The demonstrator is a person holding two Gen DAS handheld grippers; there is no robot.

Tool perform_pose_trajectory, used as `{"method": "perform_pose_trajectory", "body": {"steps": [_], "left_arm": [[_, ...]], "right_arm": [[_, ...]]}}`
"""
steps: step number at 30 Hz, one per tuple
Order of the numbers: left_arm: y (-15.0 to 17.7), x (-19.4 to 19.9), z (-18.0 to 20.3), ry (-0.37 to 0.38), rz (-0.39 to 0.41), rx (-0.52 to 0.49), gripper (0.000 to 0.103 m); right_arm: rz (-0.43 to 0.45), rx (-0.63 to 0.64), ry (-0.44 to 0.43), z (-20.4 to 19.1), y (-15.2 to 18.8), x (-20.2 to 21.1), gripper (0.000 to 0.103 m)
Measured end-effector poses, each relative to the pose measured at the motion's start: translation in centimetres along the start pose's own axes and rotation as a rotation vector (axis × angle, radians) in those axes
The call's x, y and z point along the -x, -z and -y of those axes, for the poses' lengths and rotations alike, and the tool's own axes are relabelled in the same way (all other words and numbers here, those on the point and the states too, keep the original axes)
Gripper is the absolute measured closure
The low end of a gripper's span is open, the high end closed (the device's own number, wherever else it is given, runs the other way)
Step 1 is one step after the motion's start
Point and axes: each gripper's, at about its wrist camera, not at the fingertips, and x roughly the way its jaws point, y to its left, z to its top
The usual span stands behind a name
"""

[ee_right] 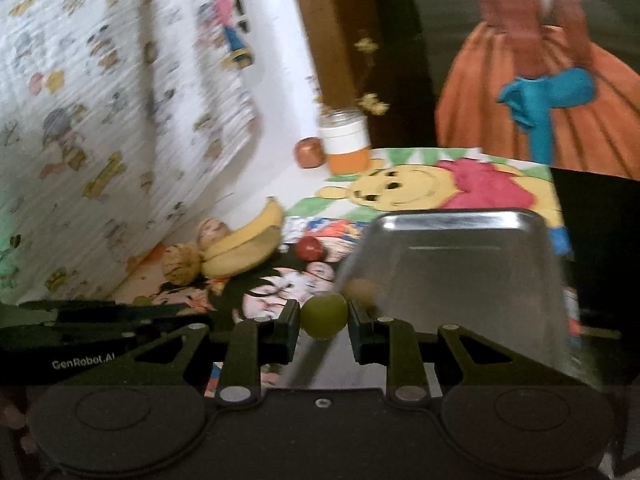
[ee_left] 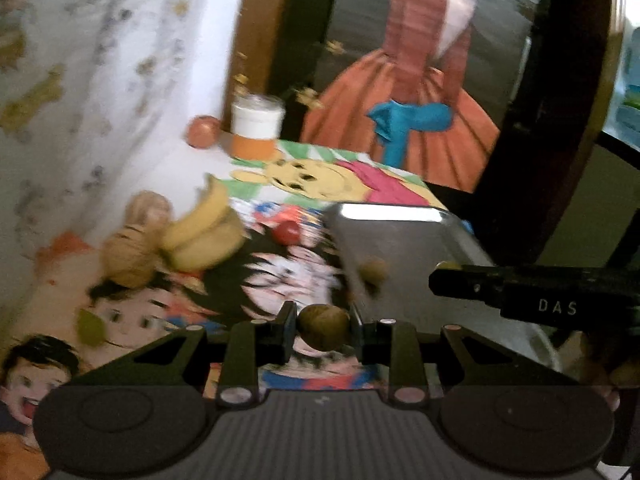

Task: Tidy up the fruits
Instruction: 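Carry the grape with the right tool while the left tool carries the brown fruit to the tray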

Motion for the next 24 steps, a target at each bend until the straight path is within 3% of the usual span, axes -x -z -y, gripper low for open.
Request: {"method": "perform_pose_trajectory", "body": {"steps": [11, 24], "left_arm": [[2.0, -2.4, 5.4, 0.073, -0.093, -0.025, 0.072], [2.8, -3.9, 7.5, 0.003, -0.156, -0.048, 0.071]], "right_arm": [[-0.009, -0.101, 0.087, 3.7, 4.6, 4.9, 0.075], [-0.054, -0.096, 0.11, 4.4, 6.6, 4.2, 0.075]]}}
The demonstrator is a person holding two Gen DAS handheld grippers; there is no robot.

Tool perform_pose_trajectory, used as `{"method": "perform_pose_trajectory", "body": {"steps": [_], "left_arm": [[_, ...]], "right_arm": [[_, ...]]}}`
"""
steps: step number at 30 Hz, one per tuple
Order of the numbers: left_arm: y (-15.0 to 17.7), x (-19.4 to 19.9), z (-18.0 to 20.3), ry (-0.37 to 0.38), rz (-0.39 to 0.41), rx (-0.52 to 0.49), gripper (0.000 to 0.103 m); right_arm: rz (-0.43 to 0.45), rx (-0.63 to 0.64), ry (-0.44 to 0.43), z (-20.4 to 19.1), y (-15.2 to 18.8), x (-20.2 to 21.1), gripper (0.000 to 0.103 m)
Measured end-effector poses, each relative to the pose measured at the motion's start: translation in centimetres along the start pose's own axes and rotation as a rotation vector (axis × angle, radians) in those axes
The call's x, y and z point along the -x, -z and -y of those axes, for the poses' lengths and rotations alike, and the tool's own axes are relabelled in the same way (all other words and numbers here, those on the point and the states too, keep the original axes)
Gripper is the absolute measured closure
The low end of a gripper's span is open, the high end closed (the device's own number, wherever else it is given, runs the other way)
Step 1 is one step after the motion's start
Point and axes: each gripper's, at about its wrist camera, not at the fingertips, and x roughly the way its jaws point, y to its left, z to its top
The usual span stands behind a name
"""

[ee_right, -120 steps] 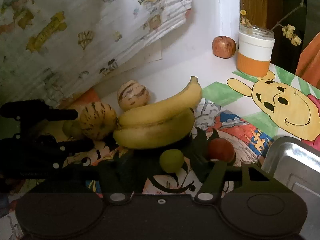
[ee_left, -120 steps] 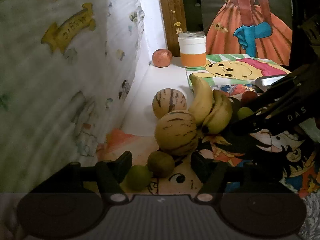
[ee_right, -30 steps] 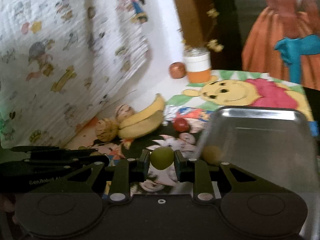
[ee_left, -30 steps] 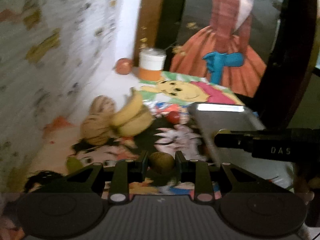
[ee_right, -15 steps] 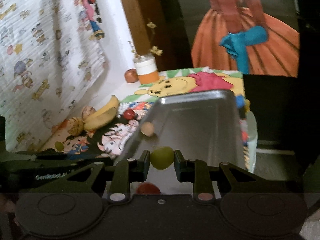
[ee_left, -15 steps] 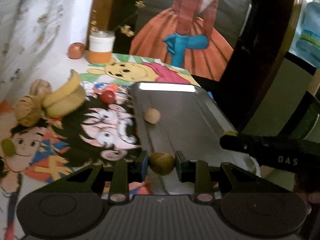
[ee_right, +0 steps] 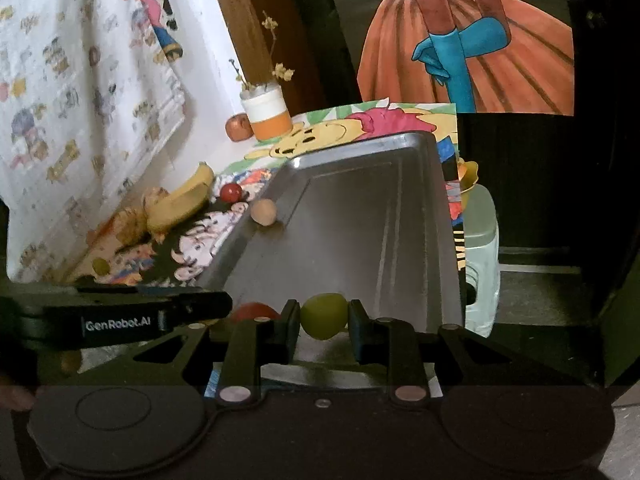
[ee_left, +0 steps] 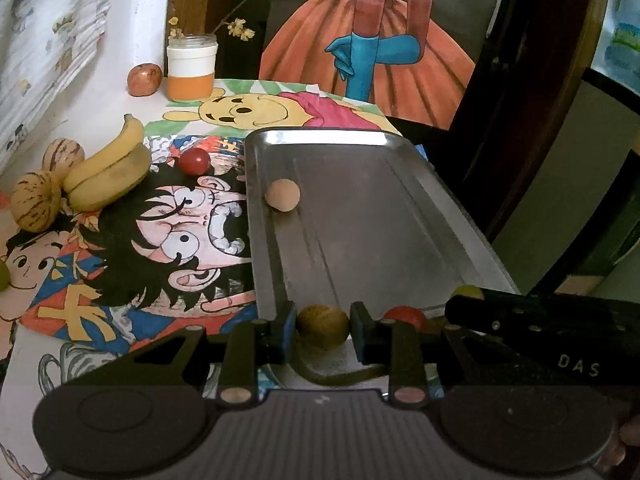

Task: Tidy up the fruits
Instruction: 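Carry the grape with the right tool while the left tool carries the brown fruit to the tray, then open the right tool to drop the grape while the left tool drops the brown fruit in the tray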

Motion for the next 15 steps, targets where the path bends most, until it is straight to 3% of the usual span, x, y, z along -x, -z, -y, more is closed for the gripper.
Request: {"method": "perform_pose_trajectory", "body": {"steps": [15], "left_arm": [[0.18, 0.22, 0.37, -0.009, -0.009, 0.001, 0.07]], "right_arm": [[-0.003, -0.012, 0.018, 0.55, 0.54, 0.17, 0.072]]}}
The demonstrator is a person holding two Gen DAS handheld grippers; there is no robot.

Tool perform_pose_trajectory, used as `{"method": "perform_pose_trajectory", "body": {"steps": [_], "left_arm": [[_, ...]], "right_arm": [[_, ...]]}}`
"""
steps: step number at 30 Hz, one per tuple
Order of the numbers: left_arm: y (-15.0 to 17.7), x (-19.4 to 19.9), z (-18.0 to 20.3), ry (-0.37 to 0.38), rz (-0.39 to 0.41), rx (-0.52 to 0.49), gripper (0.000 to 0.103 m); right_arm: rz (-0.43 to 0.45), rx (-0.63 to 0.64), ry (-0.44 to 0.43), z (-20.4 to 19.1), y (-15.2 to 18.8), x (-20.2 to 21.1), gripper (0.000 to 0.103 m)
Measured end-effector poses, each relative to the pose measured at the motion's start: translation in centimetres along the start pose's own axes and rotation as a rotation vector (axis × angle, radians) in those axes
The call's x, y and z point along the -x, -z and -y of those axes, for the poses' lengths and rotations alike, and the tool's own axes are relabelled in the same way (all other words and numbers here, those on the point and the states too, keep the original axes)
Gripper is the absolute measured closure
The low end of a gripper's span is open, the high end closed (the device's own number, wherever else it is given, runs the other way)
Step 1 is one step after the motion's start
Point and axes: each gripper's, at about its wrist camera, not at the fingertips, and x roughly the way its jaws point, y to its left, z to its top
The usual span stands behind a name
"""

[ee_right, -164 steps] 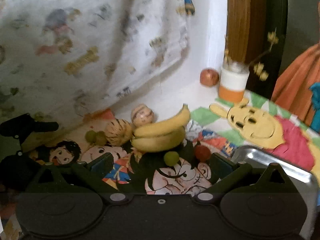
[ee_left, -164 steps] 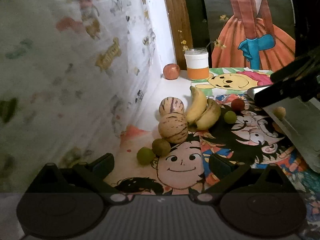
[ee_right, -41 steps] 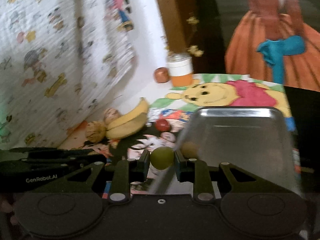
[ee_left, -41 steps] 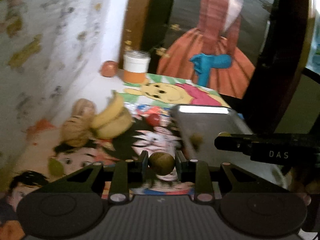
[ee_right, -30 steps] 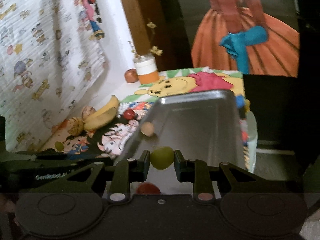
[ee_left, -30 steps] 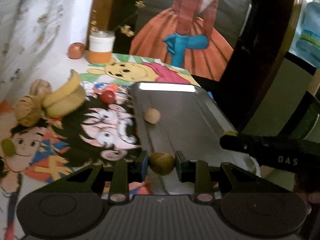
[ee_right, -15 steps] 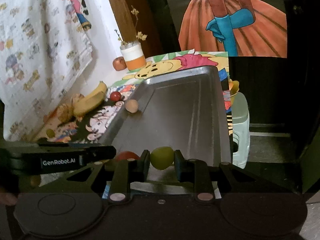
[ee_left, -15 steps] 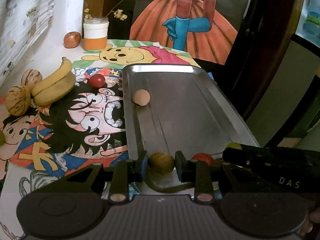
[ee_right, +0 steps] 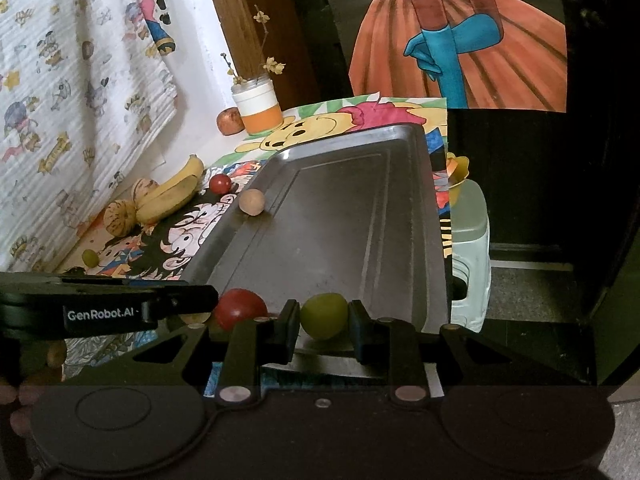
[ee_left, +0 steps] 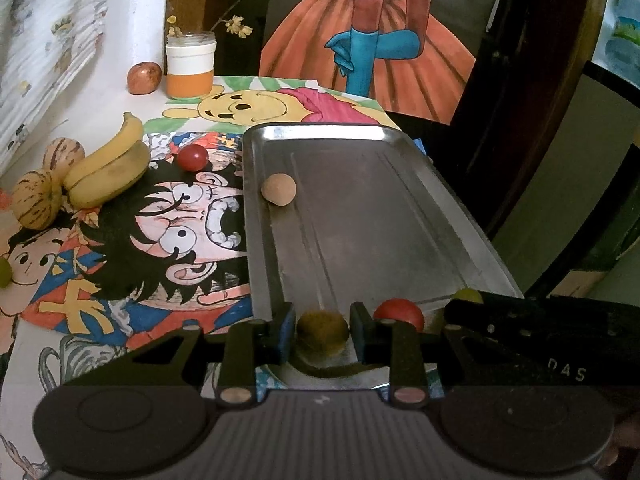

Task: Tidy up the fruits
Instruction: 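Open the right tool to drop the grape while the left tool drops the brown fruit in the tray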

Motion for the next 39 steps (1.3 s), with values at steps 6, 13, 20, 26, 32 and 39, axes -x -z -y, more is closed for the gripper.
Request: {"method": "perform_pose_trajectory", "body": {"steps": [6, 13, 20, 26, 32, 39], "left_arm": [[0.2, 0.7, -0.5, 0.017, 0.017, 0.025, 0.062], [0.2, 2.6, -1.0, -0.005, 0.061, 0.049, 0.037], [0.5, 4.4, -2.4, -0.047, 0.104, 0.089, 0.007], [1.3, 6.0, -3.5, -0.086, 0.12, 0.105, 0.0], [2.8, 7.0, -4.1, -0.144, 0.114, 0.067, 0.0], [4.3, 8.3, -5.2, -0.21, 0.105, 0.041, 0.0]], "right_arm": [[0.013, 0.015, 0.015, -0.2, 0.1, 0.8, 0.072], [0.023, 0.042, 0.043, -1.1, 0.3, 1.7, 0.054], [0.036, 0.075, 0.061, -2.0, 0.4, 2.8, 0.027], [0.023, 0.09, 0.026, -3.1, 0.5, 3.7, 0.006], [-0.016, 0.111, 0.008, -4.5, 0.7, 4.3, 0.001], [-0.065, 0.16, -0.022, -7.1, 1.2, 4.4, 0.001]]}}
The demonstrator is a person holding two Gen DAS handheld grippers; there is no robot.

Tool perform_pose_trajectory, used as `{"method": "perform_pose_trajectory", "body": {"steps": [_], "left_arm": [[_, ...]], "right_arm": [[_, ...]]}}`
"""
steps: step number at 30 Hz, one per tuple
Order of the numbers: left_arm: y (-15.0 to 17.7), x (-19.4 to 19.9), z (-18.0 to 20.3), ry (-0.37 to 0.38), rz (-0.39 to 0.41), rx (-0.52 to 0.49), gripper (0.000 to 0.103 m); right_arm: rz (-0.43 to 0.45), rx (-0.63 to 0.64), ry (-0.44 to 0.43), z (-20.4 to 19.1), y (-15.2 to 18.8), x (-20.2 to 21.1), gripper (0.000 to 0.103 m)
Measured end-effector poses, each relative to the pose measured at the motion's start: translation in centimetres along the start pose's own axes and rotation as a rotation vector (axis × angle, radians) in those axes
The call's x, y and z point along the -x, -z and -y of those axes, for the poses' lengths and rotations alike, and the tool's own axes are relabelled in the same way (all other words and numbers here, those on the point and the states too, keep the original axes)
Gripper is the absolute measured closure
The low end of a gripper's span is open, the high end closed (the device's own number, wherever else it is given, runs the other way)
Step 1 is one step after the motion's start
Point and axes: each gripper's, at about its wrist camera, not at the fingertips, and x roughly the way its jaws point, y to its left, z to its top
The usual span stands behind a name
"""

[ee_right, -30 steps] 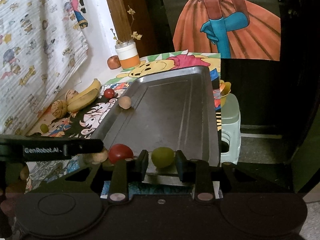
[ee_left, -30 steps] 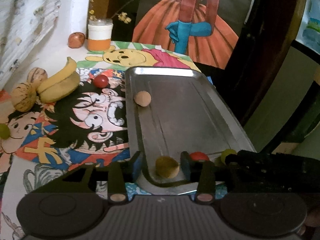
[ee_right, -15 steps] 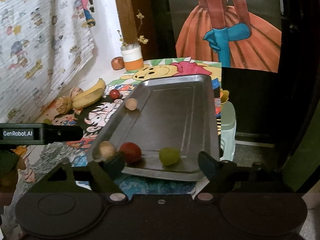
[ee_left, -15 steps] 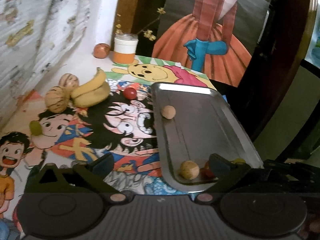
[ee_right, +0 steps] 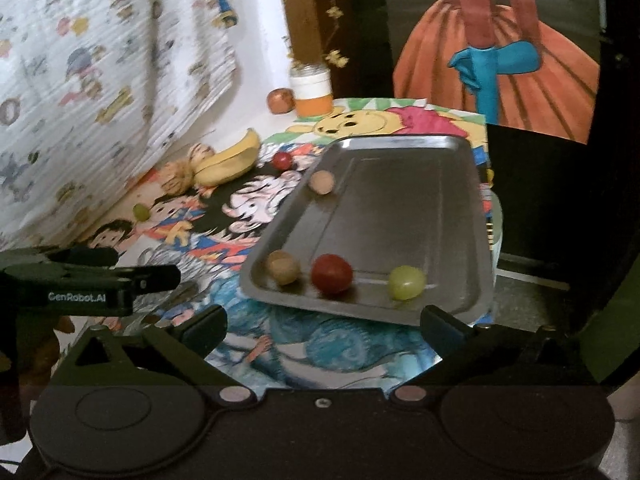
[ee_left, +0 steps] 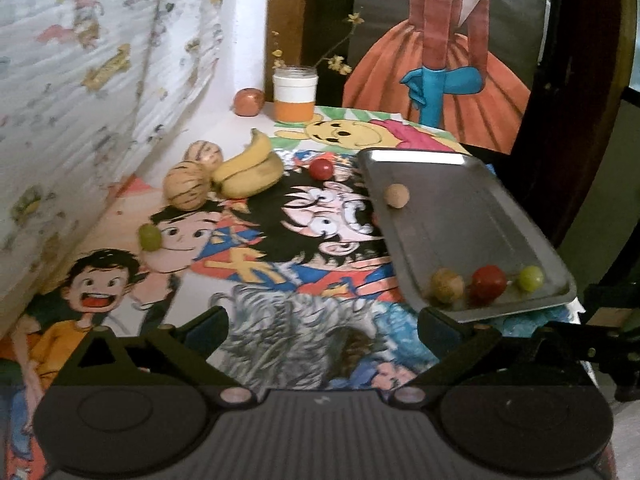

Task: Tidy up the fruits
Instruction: 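Open the right tool to drop the grape while the left tool drops the brown fruit in the tray, then move both open tools from the tray to the bananas and green grape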

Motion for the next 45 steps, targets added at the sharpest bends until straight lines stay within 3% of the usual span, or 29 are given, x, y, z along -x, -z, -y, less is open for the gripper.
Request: {"method": "perform_pose_trajectory", "body": {"steps": [11, 29, 40, 45], "left_arm": [[1.2, 2.4, -3.1, -0.082, 0.027, 0.005, 0.0], [2.5, 3.2, -8.6, -0.191, 0.01, 0.067, 0.0], [0.2, 2.4, -9.6, -0.208, 0.068, 0.045, 0.0], [-1.3, 1.5, -10.1, -0.209, 0.098, 0.04, 0.0]], "right_arm": [[-0.064, 0.082, -0.069, -3.9, -0.1, -1.1, 0.001], [-0.054, 0.169, -0.105, -6.3, -3.3, -2.2, 0.001], [0.074, 0.31, -0.19, -8.4, -10.4, -3.0, 0.001], [0.122, 0.268, -0.253, -8.2, -14.9, -5.1, 0.001]]}}
